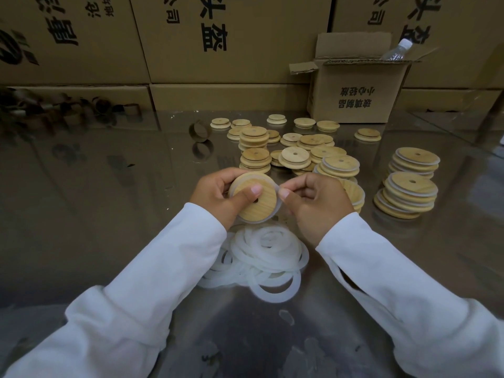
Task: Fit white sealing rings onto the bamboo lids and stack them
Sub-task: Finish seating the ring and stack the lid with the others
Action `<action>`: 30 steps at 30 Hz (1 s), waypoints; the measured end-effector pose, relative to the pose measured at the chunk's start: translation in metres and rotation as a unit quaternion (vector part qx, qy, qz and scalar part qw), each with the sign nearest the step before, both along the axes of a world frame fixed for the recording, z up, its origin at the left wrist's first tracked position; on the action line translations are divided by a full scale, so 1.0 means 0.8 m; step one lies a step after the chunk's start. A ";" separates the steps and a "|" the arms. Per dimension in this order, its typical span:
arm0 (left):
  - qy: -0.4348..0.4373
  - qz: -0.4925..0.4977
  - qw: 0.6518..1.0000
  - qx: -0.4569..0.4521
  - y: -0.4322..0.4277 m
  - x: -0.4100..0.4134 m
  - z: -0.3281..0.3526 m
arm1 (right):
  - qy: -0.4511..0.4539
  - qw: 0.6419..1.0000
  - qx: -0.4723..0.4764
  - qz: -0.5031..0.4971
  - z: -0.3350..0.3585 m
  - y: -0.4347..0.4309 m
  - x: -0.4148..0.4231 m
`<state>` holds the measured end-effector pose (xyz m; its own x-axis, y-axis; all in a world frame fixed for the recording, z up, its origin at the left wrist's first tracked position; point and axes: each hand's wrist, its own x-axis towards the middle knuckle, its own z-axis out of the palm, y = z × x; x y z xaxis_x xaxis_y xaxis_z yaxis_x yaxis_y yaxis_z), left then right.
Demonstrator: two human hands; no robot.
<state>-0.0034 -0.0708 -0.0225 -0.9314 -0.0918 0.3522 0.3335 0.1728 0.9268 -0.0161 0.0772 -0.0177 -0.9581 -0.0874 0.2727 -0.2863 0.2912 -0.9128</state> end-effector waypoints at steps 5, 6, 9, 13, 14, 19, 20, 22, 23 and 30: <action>-0.005 -0.017 1.000 0.004 -0.003 -0.002 -0.002 | -0.021 0.999 -0.029 0.024 0.001 0.004 0.001; -0.006 -0.021 1.000 0.004 -0.004 -0.002 -0.003 | -0.036 0.998 -0.037 0.036 0.001 0.005 0.001; -0.026 -0.028 0.999 0.022 -0.007 -0.004 -0.006 | -0.073 0.993 -0.069 0.055 0.001 0.007 0.000; -0.073 -0.049 0.991 0.102 -0.009 -0.008 -0.009 | -0.068 0.992 -0.108 0.020 0.001 0.008 -0.005; -0.080 -0.053 0.989 0.111 -0.010 -0.009 -0.010 | -0.065 0.991 -0.112 0.017 0.001 0.009 -0.006; -0.089 -0.064 0.985 0.134 -0.009 -0.010 -0.012 | -0.031 0.995 -0.073 0.052 -0.001 0.006 0.000; -0.089 -0.065 0.985 0.133 -0.009 -0.010 -0.012 | -0.020 0.997 -0.060 0.054 -0.002 0.005 0.001; -0.090 -0.068 0.985 0.129 -0.009 -0.010 -0.012 | -0.011 0.998 -0.041 0.050 -0.003 0.005 0.002; -0.090 -0.069 0.985 0.128 -0.009 -0.010 -0.012 | -0.012 0.998 -0.037 0.048 -0.003 0.005 0.002; -0.087 -0.067 0.987 0.113 -0.008 -0.010 -0.012 | -0.024 0.996 -0.078 0.033 -0.003 0.002 0.001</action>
